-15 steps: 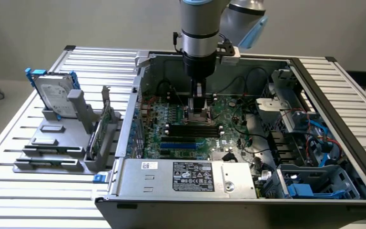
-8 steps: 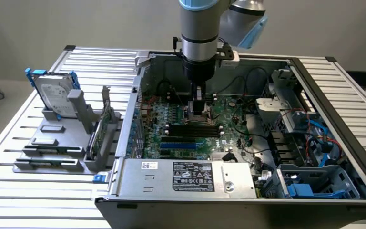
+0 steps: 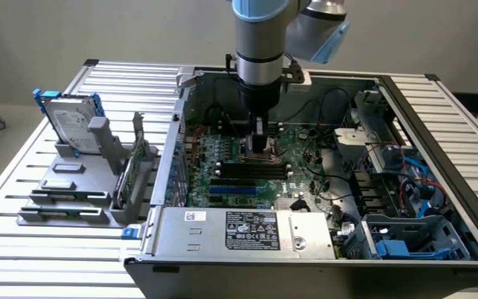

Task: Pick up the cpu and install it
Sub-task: 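Place the cpu into insertion slot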

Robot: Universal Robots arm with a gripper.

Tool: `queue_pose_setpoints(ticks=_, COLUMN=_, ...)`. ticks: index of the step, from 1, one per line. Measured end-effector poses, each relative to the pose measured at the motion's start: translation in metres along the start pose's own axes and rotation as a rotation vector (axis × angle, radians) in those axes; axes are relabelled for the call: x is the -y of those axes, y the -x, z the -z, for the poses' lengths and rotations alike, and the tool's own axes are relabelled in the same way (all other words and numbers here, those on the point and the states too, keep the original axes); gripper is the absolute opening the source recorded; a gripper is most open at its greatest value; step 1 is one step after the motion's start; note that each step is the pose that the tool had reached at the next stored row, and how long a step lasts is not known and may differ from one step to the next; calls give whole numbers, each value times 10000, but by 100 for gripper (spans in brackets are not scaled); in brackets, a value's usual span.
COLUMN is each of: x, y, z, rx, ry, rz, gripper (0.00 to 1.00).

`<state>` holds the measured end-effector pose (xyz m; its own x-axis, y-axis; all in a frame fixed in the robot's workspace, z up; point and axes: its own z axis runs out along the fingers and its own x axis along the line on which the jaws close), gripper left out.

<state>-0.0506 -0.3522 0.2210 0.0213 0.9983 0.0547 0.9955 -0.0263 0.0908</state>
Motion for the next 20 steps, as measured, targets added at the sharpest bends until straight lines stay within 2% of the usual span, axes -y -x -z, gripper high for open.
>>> queue_pose_setpoints(ticks=11, x=9, y=5, z=-98, rx=0, ry=12, rz=0, gripper=55)
queue_pose_setpoints(ticks=20, x=12, y=-10, z=-133, rx=-1, ry=12, rz=-1, gripper=55)
